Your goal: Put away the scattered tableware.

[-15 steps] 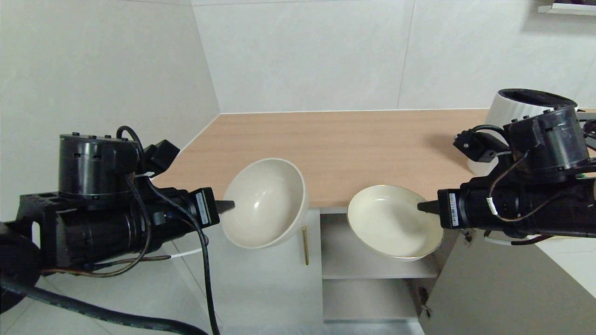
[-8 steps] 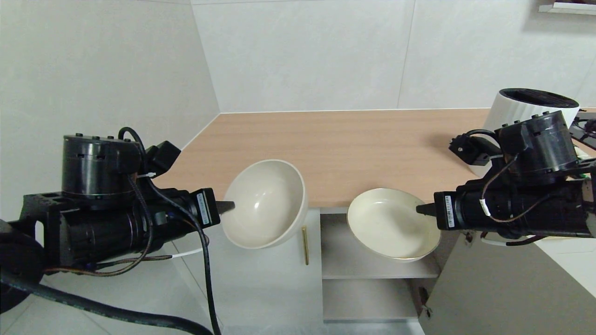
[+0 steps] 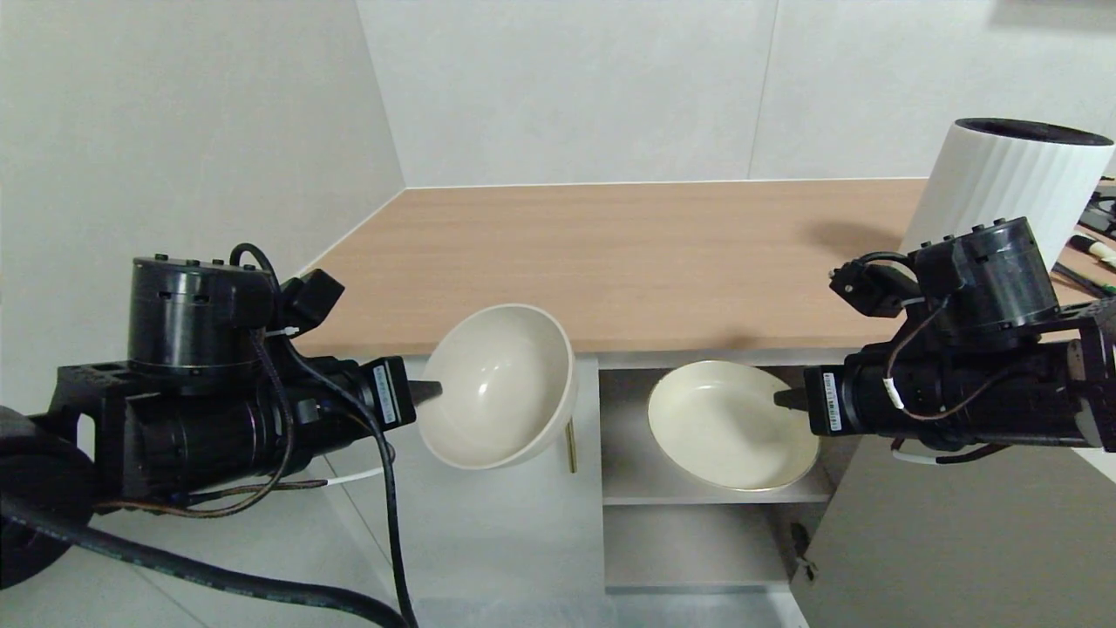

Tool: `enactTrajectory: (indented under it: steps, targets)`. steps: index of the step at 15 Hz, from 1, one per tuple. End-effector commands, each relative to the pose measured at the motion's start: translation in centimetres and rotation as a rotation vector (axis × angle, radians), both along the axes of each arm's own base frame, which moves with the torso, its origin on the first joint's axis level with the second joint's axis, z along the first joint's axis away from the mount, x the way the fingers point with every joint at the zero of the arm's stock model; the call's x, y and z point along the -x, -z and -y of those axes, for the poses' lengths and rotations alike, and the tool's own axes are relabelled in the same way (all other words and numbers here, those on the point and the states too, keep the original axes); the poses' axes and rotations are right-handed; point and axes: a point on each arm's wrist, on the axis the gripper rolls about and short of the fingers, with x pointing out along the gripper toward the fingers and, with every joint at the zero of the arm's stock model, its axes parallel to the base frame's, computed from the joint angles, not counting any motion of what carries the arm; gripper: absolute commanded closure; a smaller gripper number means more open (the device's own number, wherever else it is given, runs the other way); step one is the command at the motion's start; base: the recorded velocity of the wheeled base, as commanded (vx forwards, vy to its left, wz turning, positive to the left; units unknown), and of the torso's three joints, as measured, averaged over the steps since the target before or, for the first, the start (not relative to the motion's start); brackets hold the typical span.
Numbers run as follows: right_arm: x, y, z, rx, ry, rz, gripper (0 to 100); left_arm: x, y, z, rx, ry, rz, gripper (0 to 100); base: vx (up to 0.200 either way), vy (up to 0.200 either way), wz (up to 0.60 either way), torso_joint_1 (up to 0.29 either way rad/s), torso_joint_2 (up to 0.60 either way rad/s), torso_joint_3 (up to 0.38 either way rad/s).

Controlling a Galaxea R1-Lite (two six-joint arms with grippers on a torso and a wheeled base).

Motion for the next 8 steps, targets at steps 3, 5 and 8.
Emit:
enactTrajectory:
  steps: [3,5,8]
  targets:
    - [-0.20,0.32,-0.12,0.006,-0.001,-0.010,100,-0.10,0.14,0.03,-0.001,-0.001,-0.005,100,0.000,0.000,0.00,-0.185,0.47,0.279]
    - [-0.28,0.45,-0.17,0.008,-0.001,-0.014,100,-0.12,0.18,0.04,-0.002,-0.001,-0.006,100,0.000,0.000,0.00,-0.173,0.47,0.288]
    - [-0.37,0.50,-0.17,0.007,0.002,-0.016,100,-0.20,0.30,0.07,-0.004,-0.001,-0.011,100,0.000,0.000,0.00,-0.152,0.46,0.308]
